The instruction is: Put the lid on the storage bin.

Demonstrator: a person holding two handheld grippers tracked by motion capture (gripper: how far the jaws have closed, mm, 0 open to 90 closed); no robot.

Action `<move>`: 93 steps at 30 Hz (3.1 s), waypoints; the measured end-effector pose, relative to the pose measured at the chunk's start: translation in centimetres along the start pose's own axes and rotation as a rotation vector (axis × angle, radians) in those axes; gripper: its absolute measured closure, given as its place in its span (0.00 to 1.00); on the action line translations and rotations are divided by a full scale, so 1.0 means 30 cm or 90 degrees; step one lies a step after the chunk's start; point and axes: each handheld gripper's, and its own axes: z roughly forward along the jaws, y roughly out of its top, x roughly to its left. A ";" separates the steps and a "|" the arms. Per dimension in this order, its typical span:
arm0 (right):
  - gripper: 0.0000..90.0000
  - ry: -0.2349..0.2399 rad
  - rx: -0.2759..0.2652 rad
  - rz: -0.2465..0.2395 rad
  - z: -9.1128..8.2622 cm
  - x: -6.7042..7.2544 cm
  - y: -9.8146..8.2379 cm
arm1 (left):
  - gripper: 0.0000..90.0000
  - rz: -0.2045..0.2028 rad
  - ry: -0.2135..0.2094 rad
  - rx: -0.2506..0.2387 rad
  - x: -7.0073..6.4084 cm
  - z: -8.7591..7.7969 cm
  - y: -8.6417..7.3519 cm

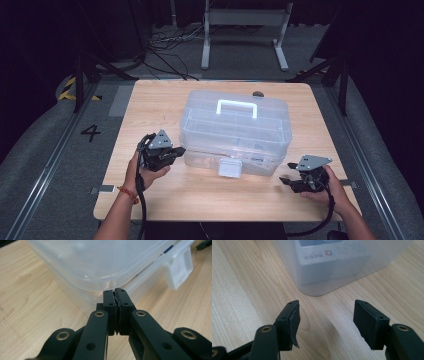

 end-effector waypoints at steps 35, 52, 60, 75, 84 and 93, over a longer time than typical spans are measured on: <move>0.36 -0.044 -0.012 0.030 -0.136 -0.057 -0.083 | 0.29 0.024 0.075 0.097 -0.046 -0.048 -0.227; 0.23 -0.079 -0.018 0.192 -0.090 -0.107 -0.246 | 0.18 -0.068 0.074 0.125 -0.011 -0.090 -0.407; 0.21 -0.080 -0.036 0.209 -0.082 -0.116 -0.258 | 0.14 -0.086 0.061 0.079 0.004 -0.093 -0.447; 0.21 -0.083 -0.036 0.210 -0.083 -0.114 -0.258 | 0.13 -0.084 0.062 0.078 0.007 -0.089 -0.446; 0.21 -0.084 -0.036 0.211 -0.082 -0.114 -0.258 | 0.11 -0.080 0.060 0.078 0.012 -0.085 -0.443; 0.20 -0.085 -0.035 0.212 -0.082 -0.114 -0.258 | 0.11 -0.074 0.061 0.079 0.014 -0.086 -0.443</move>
